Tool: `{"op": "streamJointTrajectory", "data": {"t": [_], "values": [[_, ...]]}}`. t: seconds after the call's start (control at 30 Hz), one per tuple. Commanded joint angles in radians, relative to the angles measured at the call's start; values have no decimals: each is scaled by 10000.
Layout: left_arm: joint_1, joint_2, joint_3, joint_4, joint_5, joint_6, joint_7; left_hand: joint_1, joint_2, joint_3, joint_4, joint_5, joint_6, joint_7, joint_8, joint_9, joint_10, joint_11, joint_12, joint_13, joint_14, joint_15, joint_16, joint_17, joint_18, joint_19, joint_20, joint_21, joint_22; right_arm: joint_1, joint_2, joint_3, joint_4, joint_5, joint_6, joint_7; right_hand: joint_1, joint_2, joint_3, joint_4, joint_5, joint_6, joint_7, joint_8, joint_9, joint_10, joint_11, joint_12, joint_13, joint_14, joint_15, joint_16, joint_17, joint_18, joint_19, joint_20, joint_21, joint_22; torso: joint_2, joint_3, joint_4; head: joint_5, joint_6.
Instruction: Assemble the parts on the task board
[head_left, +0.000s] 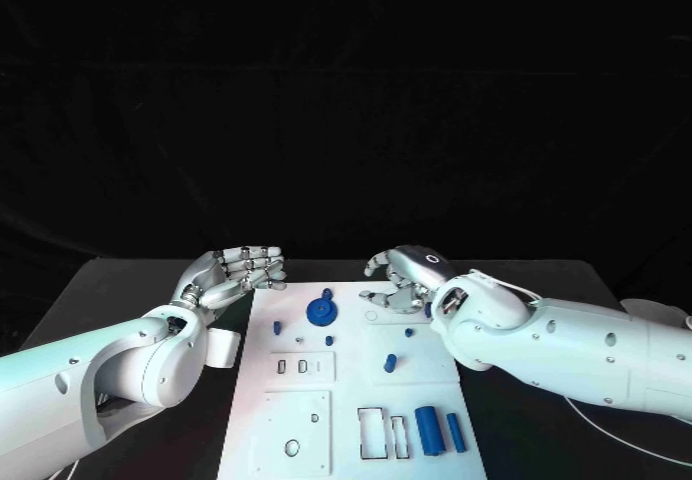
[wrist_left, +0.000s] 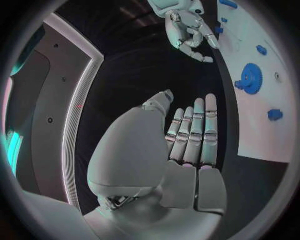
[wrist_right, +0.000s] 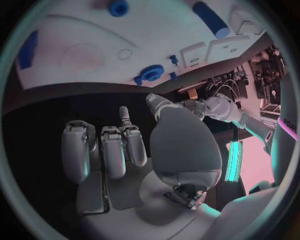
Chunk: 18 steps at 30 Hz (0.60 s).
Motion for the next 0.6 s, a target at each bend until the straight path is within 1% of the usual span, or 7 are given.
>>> {"op": "streamJointTrajectory", "data": {"t": [0.03, 0.1, 0.17, 0.23, 0.33, 0.53, 0.6], "values": [[14, 35, 10, 9, -37, 97, 53, 5, 68, 8, -64, -46, -77, 241, -21, 15, -81, -2, -40, -10, -67, -15, -39, 13, 20, -93, 3, 36, 9, 93, -783, -8, 399, 2009, 847, 800, 530, -60, 121, -323, -173, 91, 11, -99, 4, 403, 21, 59, 1808, 1037, 10, 16, 2441, -55, -55, 20, -58, 951, -76, 27, -127, -13, 11], [13, 53, 10, -6, -37, 127, 53, 4, 67, 10, -70, -46, -77, 239, -20, 16, -81, -1, -38, -10, -72, -13, -42, 15, 19, -105, 5, 42, 13, 132, -1235, -6, 573, 2290, 1015, 1016, 1027, -262, 144, -687, -578, 9, -145, -184, -12, 456, -98, 125, 1870, 1042, -76, 22, 2465, -53, -51, -29, -56, 967, -92, 63, -157, -13, 16], [12, 87, 9, -43, -37, 187, 47, -46, 61, 23, -89, -48, -57, 242, -3, 28, -57, 8, -19, -3, -198, 24, -124, 13, -7, -289, 37, 22, 15, 142, -1655, -8, 685, 2561, 1159, 1268, 1270, -289, 141, -848, -594, 94, -262, -162, 14, 522, -207, 203, 1946, 1050, -181, 30, 2499, -67, -21, -119, -20, 1016, -112, 99, -194, 24, -5], [11, 120, 9, -81, -37, 243, 37, -62, 64, 33, -99, -48, -53, 245, 2, 32, -49, 12, -14, -2, -235, 36, -151, 16, -12, -361, 48, 14, 14, 139, -1978, -14, 737, 2753, 1303, 1529, 1270, -289, 141, -848, -594, 94, -262, -162, 14, 522, -207, 203, 1946, 1050, -181, 30, 2499, -67, -21, -119, -20, 1016, -143, 120, -225, 50, -84], [9, 170, 8, -134, -39, 316, 24, -111, 69, 56, -107, -48, -28, 248, 22, 45, -10, 18, 2, 3, -350, 70, -239, 12, -31, -556, 86, -53, -15, 109, -2393, -27, 734, 3013, 1623, 2026, 1583, -265, 243, -1048, -414, 20, -332, -223, 4, 527, -279, 208, 1953, 1055, -256, 36, 2523, -69, -15, -192, -19, 1030, -159, 166, -246, 10, -166], [6, 214, 8, -182, -50, 389, 13, -115, 74, 67, -114, -47, -12, 246, 32, 50, 8, 15, 9, 5, -357, 73, -250, 16, -28, -586, 92, -58, -17, -34, -2766, -55, 470, 3218, 1993, 2639, 1794, -255, 387, -1219, -121, -63, -388, -306, -10, 511, -352, 188, 1938, 1046, -339, 25, 2484, -57, -50, -283, -79, 991, -181, 212, -267, 48, -246], [5, 219, 8, -197, -52, 397, 11, -117, 74, 73, -119, -47, -3, 244, 38, 53, 21, 13, 15, 7, -359, 74, -254, 18, -27, -602, 95, -60, -18, -107, -2780, -62, 291, 3268, 1993, 2764, 1820, -257, 422, -1249, -33, -57, -385, -313, -8, 514, -347, 192, 1943, 1044, -342, 23, 2475, -59, -48, -293, -80, 995, -175, 233, -271, 65, -310]]}}
